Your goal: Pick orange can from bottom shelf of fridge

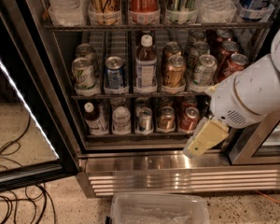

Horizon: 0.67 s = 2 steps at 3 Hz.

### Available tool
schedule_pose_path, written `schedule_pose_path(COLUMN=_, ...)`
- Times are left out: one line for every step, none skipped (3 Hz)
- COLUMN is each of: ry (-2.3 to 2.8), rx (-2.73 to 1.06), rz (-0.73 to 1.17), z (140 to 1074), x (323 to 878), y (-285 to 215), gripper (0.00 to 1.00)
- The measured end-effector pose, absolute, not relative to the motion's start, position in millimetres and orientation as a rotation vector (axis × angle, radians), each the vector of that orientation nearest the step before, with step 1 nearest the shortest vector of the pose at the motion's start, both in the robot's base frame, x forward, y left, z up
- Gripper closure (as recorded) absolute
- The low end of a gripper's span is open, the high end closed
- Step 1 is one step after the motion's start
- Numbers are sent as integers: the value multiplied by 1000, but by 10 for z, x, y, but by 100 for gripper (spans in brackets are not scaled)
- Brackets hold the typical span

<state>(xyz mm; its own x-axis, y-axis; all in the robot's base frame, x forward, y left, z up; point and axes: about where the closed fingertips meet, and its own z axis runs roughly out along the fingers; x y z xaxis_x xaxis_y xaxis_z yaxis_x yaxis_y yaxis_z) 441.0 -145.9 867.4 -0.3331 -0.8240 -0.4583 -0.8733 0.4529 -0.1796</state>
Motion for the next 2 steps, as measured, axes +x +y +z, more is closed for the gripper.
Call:
schedule_pose_path(ry=2230, rx=-1329, rz=134, z=8539, x=4472, y=-1434, gripper=0)
schedule_pose_path(ry=2311, rx=-1137, rz=232, z=7941, x=4383, y=-1332, gripper=0)
